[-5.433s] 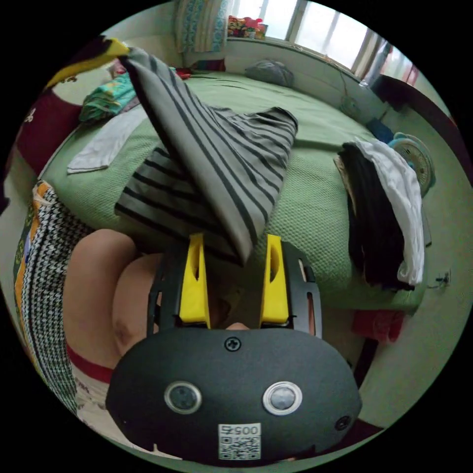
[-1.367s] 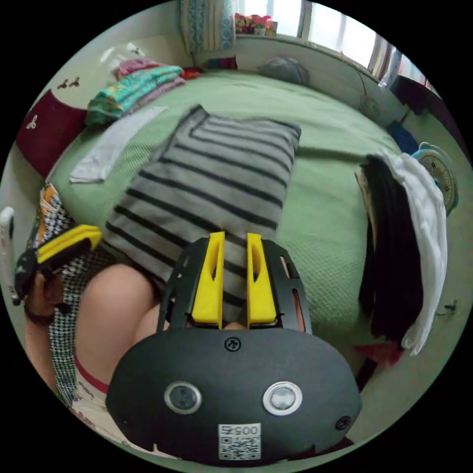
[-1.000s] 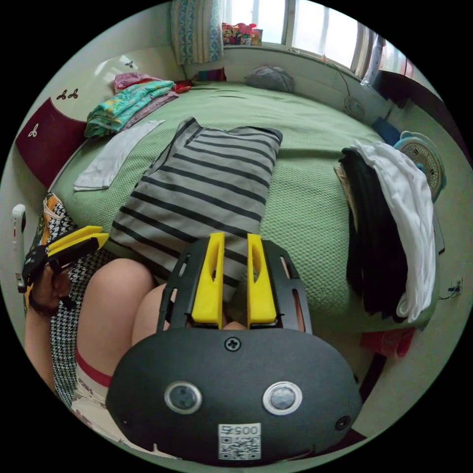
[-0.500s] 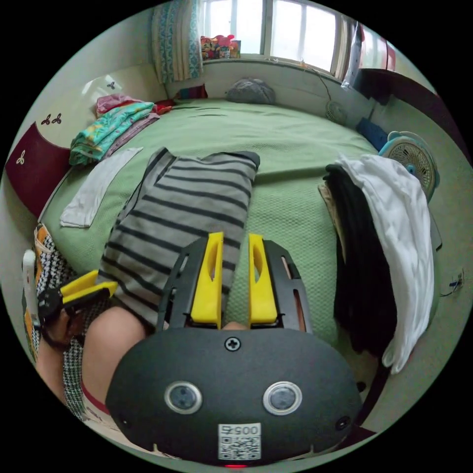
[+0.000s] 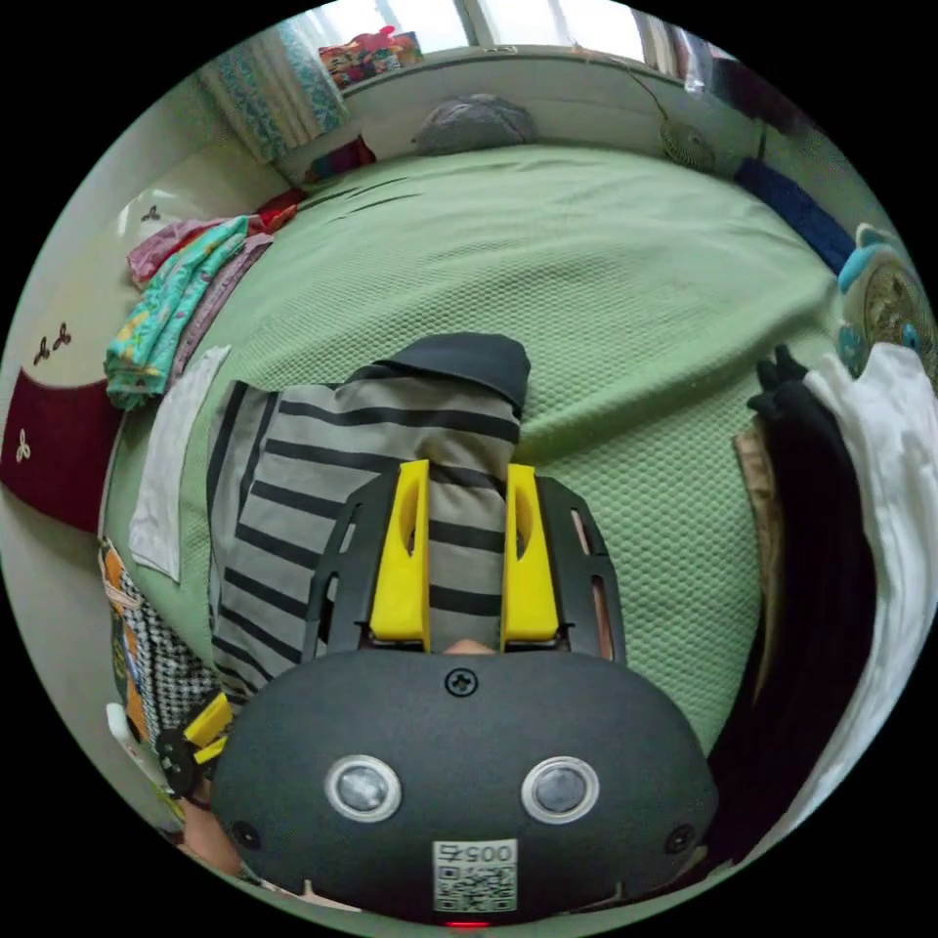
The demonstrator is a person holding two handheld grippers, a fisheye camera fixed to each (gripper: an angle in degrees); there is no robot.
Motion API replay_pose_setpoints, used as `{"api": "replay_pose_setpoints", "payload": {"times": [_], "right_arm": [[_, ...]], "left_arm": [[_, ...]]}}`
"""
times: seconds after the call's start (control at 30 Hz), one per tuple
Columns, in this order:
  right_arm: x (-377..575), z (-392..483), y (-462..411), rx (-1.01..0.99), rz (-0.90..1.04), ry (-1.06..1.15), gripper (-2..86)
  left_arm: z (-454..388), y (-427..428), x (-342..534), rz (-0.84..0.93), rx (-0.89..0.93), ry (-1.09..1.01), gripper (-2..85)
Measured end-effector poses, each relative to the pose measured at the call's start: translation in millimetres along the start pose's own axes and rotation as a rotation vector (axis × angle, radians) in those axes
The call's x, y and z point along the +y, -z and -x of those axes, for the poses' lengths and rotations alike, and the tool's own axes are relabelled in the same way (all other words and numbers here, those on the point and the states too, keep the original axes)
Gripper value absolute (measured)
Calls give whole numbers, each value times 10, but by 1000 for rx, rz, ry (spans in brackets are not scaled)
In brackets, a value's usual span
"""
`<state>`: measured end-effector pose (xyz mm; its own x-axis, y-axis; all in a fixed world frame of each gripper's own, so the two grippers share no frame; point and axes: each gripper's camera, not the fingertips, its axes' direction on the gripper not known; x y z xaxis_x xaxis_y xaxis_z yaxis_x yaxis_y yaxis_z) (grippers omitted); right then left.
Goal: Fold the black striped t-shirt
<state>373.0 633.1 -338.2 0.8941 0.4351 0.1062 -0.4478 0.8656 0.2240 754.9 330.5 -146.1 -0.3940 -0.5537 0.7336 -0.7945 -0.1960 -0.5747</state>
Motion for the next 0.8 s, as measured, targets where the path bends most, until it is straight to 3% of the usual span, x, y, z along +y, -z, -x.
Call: {"api": "replay_pose_setpoints", "payload": {"times": [0.33,0.8], "right_arm": [[340,149,335,-49,-47,64,9],[972,883,1759,69,-334,198,4]], "left_arm": [[-291,154,-52,65,24,22,41],[-1171,1427,232,-199,59,-157,33]]}}
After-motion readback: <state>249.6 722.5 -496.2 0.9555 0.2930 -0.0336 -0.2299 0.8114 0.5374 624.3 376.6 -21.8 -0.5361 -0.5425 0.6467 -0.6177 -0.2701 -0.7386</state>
